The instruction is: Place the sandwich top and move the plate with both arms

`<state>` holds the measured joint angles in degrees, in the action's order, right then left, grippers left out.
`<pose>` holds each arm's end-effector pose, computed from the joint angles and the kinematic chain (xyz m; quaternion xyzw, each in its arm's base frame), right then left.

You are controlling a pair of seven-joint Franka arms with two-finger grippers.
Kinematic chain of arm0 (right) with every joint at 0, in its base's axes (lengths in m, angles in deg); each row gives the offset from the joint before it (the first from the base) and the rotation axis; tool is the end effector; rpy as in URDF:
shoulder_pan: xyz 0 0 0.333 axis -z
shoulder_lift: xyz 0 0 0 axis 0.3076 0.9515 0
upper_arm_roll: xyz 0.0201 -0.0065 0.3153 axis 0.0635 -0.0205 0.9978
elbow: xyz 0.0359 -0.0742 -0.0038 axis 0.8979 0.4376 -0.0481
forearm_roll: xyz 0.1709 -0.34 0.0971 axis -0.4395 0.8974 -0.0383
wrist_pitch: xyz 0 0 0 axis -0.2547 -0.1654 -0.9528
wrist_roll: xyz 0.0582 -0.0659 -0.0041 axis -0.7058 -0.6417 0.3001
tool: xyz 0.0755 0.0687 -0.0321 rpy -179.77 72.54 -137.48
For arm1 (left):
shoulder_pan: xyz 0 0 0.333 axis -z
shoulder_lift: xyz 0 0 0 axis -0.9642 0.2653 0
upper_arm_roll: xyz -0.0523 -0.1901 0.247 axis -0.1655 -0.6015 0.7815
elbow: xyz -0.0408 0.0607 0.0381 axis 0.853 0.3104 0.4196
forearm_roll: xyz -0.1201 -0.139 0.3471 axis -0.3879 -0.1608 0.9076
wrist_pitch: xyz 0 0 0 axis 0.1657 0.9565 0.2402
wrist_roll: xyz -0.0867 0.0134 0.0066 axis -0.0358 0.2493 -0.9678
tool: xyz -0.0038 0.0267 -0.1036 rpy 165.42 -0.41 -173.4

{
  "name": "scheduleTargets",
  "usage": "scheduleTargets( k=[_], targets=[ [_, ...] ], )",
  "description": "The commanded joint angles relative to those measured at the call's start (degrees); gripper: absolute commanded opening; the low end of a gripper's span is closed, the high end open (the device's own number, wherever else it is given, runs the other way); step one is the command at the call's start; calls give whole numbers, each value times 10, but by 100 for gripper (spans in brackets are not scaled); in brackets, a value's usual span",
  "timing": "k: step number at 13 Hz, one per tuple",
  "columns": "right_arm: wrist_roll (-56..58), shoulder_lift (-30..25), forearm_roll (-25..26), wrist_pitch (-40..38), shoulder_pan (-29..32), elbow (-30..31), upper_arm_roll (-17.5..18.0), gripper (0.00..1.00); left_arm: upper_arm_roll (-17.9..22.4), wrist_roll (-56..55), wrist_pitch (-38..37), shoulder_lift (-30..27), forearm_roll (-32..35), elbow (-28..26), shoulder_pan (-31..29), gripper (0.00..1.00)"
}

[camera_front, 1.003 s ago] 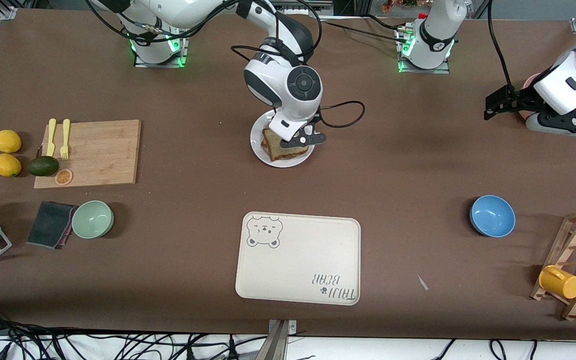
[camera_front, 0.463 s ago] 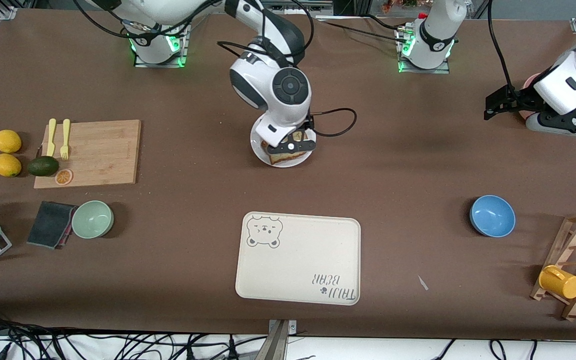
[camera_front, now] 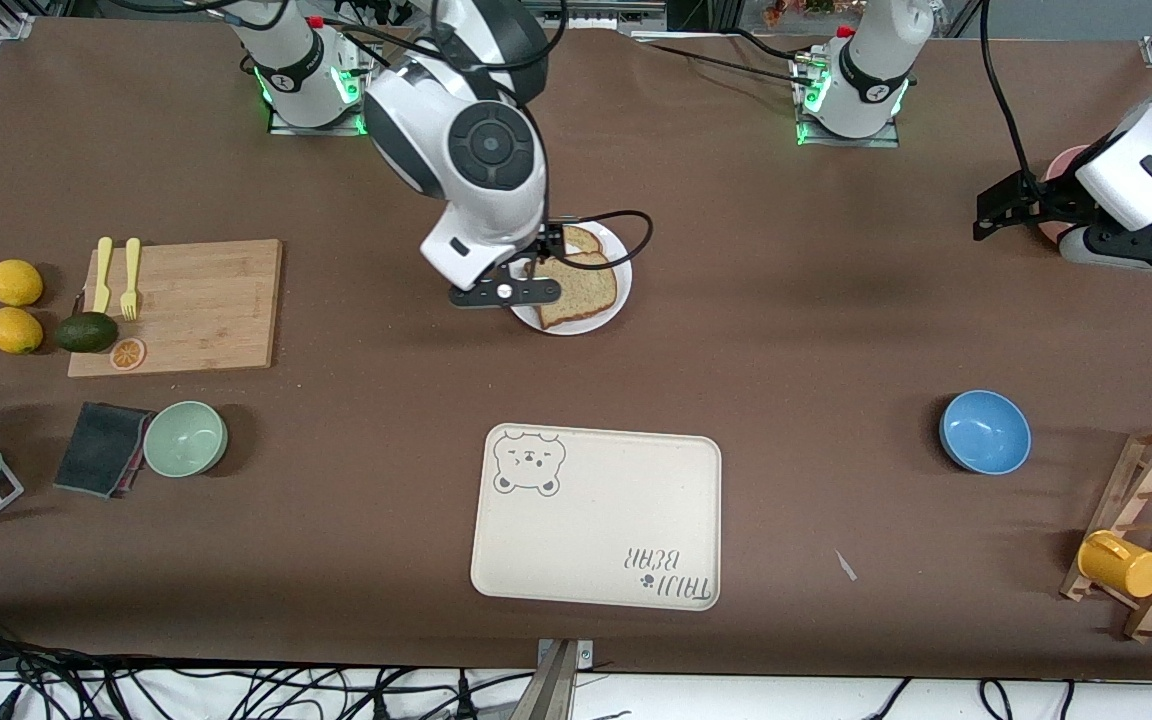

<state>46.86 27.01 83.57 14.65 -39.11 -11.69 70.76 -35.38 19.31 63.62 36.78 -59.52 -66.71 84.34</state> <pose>0.5253 0.4290 0.4431 0.9920 0.0398 -0.1088 0.0505 0.5380 -0.0300 0.5891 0.9971 -0.0547 -0.0484 0.0208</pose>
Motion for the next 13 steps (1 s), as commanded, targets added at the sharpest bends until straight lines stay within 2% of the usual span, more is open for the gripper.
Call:
scheduleTargets(
  k=[1, 3, 4, 5, 7, 8, 9, 10, 11, 12, 13],
  targets=[
    [80, -37, -11, -39, 50, 9, 1, 100, -4, -6, -12, 1, 22, 19, 4, 100],
    [106, -82, -10, -44, 84, 29, -14, 100, -3, -5, -11, 3, 21, 20, 3, 100],
    [108, -113, -11, -34, 105, 62, -24, 100, -3, -3, -10, 5, 22, 24, 6, 100],
    [112, -147, -11, -8, 132, 108, -30, 100, -3, -3, -10, 8, 22, 29, 9, 100],
    [165, -237, -11, 55, 172, 245, -54, 100, -2, -2, -10, 8, 18, 32, 9, 100],
    [181, -263, -11, 82, 179, 284, -72, 100, -3, -1, -9, 14, 15, 32, 4, 100],
    [185, -269, -12, 79, 192, 294, -83, 100, -7, -1, -8, 25, 15, 32, -1, 100],
    [194, -278, -15, 67, 209, 300, -84, 100, -39, 0, -7, 25, 14, 32, -40, 100],
    [204, -283, -17, 57, 222, 300, -88, 100, -102, 1, -3, 26, 14, 32, -102, 100],
    [226, -286, -17, 54, 227, 298, -98, 100, -127, 0, 3, 26, 15, 31, -127, 100],
    [274, -286, -19, 52, 227, 289, -101, 100, -127, 0, 4, 29, 21, 25, -125, 100]
  ],
)
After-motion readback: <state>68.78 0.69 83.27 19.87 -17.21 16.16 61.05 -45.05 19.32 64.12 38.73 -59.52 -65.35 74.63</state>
